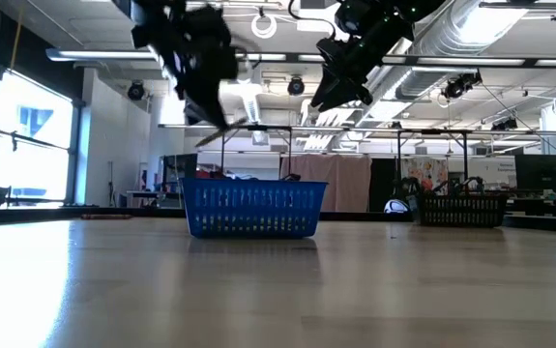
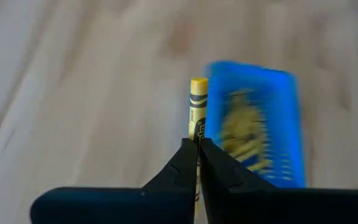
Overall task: Sort crayons
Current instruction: Put the yellow crayon into the blue basket
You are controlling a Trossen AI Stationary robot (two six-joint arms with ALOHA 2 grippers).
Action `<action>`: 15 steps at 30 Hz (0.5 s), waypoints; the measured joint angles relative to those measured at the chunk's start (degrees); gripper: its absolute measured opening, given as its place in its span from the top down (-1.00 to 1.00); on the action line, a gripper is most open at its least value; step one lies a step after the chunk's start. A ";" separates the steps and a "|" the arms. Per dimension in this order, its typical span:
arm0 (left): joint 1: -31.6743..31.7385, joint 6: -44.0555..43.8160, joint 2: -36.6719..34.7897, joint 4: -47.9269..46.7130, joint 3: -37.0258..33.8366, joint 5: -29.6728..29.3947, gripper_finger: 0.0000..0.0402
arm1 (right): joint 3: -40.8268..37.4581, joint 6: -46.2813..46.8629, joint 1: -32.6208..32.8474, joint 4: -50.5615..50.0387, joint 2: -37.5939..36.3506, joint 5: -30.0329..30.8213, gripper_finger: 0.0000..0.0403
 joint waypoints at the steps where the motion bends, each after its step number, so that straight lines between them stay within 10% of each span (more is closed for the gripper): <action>1: -2.37 3.52 -0.39 1.74 0.00 0.90 1.00 | 0.00 0.00 0.00 0.13 0.00 0.00 0.44; 9: -15.71 27.79 0.21 11.69 0.00 1.78 1.00 | 0.00 0.00 0.00 0.63 0.00 -0.22 0.44; 15: -19.03 18.94 2.09 15.37 0.02 -0.37 0.99 | 0.00 0.00 0.00 -1.49 0.00 -0.20 0.44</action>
